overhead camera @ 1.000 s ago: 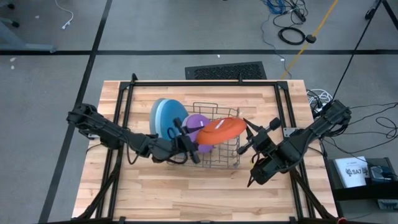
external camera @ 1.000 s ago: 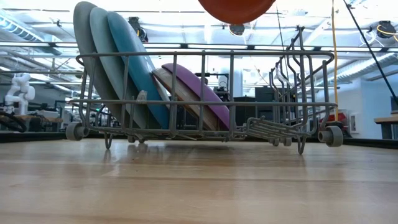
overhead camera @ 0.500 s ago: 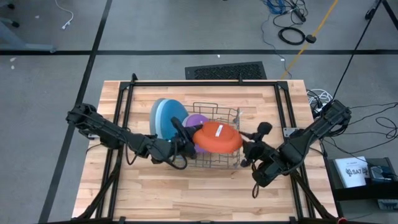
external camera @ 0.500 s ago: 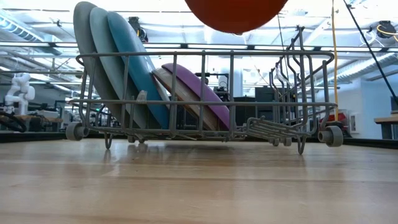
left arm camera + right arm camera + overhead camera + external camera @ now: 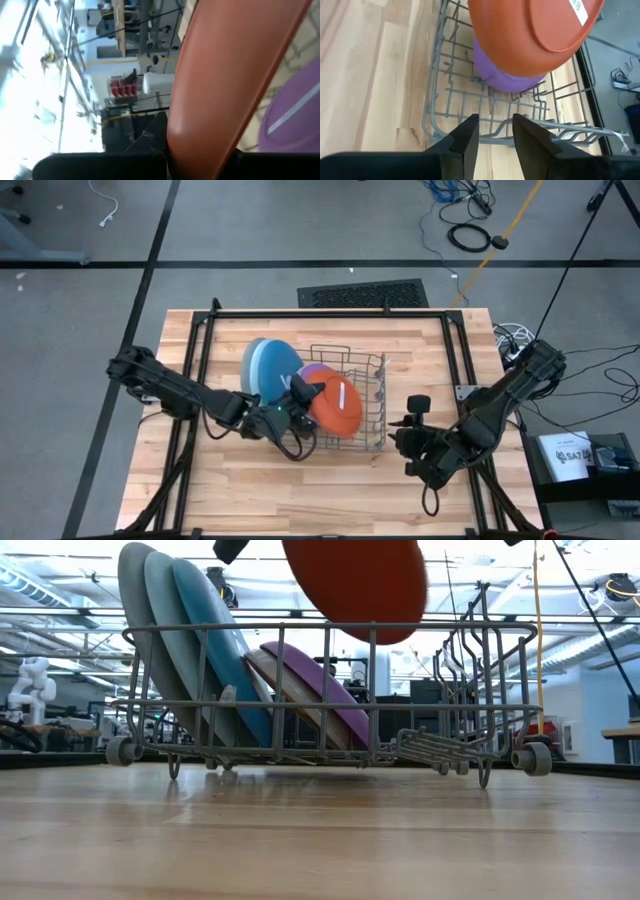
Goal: Sort dishes
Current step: Put the orange plate into the dish rack
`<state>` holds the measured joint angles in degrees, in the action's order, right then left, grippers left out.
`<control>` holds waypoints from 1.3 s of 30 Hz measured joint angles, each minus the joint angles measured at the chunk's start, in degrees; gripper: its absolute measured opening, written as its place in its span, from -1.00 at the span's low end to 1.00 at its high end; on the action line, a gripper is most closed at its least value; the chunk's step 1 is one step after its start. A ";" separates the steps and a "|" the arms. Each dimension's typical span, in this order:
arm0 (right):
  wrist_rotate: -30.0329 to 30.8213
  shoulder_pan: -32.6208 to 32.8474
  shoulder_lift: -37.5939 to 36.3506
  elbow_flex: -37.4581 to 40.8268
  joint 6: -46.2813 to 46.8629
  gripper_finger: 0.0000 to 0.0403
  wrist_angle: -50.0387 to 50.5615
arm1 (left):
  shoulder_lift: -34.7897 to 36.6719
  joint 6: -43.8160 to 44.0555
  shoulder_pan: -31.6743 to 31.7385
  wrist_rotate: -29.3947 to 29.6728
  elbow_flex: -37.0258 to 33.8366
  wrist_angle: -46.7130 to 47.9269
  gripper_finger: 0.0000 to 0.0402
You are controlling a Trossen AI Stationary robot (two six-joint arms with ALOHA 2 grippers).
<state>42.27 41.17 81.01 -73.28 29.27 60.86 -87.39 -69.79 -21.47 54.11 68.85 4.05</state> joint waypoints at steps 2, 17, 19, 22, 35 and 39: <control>0.16 -0.06 -0.32 -0.02 0.08 -0.46 -0.15 | 0.04 -5.04 0.21 0.04 0.68 1.21 -0.89; 4.41 -0.07 -0.63 -0.02 0.02 -0.48 -4.53 | -4.85 -24.16 7.98 -9.01 0.97 3.02 -0.89; 4.46 -0.07 -0.63 -0.02 0.01 -0.48 -5.10 | -6.39 -25.37 8.90 -8.93 0.97 2.51 -0.89; 4.45 -0.07 -0.63 -0.02 0.00 -0.48 -5.05 | -8.15 -26.81 9.66 -6.90 0.97 -0.68 -0.89; 4.45 -0.07 -0.63 -0.02 -1.04 -0.48 -4.96 | -12.25 -25.10 9.77 -7.55 1.02 -0.27 -0.89; 4.38 -0.07 -0.63 -0.02 -1.46 -0.48 -4.94 | -12.42 -24.99 9.79 -7.54 1.02 -0.15 -0.86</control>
<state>46.66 41.10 80.38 -73.30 27.82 55.92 -99.82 -94.78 -11.68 46.57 69.87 3.90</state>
